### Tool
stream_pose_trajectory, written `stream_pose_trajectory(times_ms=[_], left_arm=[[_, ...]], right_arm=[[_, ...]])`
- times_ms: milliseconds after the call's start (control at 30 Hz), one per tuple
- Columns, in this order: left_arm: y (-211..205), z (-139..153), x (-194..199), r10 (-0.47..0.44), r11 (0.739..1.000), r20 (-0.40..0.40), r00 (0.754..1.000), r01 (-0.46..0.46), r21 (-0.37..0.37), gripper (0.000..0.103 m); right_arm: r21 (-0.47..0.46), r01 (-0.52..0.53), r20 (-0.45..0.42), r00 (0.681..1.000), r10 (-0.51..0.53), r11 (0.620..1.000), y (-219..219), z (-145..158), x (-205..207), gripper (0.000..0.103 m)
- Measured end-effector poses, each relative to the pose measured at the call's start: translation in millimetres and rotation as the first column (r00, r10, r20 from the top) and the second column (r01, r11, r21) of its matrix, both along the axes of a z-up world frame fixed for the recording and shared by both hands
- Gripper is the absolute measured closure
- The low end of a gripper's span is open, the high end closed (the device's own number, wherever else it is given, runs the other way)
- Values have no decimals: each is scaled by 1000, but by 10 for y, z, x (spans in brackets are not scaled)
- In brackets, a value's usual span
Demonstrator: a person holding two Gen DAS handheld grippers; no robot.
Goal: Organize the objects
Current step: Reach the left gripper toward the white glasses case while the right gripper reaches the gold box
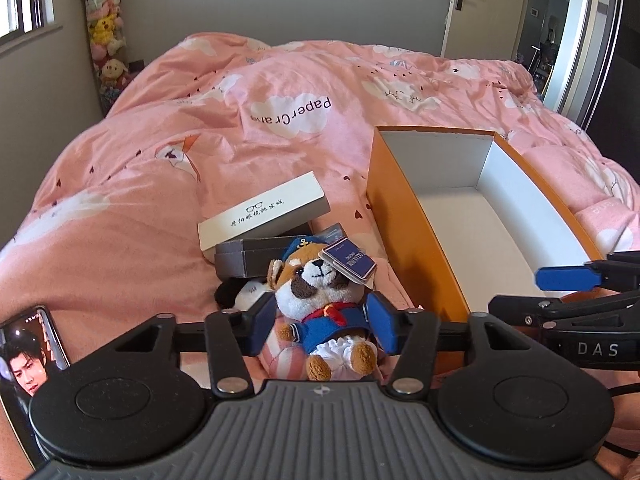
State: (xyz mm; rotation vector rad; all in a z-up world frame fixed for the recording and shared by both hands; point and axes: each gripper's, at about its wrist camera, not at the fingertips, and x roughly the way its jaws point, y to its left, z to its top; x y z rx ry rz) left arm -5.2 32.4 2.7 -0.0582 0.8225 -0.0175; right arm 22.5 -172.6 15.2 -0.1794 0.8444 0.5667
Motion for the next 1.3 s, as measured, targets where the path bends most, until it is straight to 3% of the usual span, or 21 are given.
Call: stream_pose_trajectory(times_ms=[133,233,500,600,867,967,1100,1233,1300], left_arm=[[165,12,35,-19,999,-22,1000,18,-36,65],[295,3,76,-30,995,-46,998,26,-95,67],[505,-37,290,-17,989,-76,997,5,-146,71],[502,-89,389,-25,991,-91,996,13,-130,71],[724,5,761,-126,988,-118,985,115,-99,72],[785,52,990,-223,975,-134,966,224,-12,72],[883,-2,1333,-355,924,-191,915,375,77,66],[993,-169,1596,-401,885,-253,880,444,139,56],[1021,-242,1666,-430,867,-273,861,477,140,55]], right_arm=[[31,-103,4,995,103,994,175,66,70,61],[56,-162,-40,986,164,985,329,54,161,71],[43,-234,-122,964,238,971,797,-64,432,71],[35,-255,-134,957,257,966,927,-107,508,72],[-13,-352,-129,929,348,936,1257,-11,889,70],[-61,-412,-115,908,403,909,1440,-5,1086,62],[-179,-511,-87,859,504,841,1715,-88,1313,45],[-240,-588,-101,807,583,772,1918,-162,1515,41],[-270,-593,-129,803,582,759,1993,-213,1596,41]])
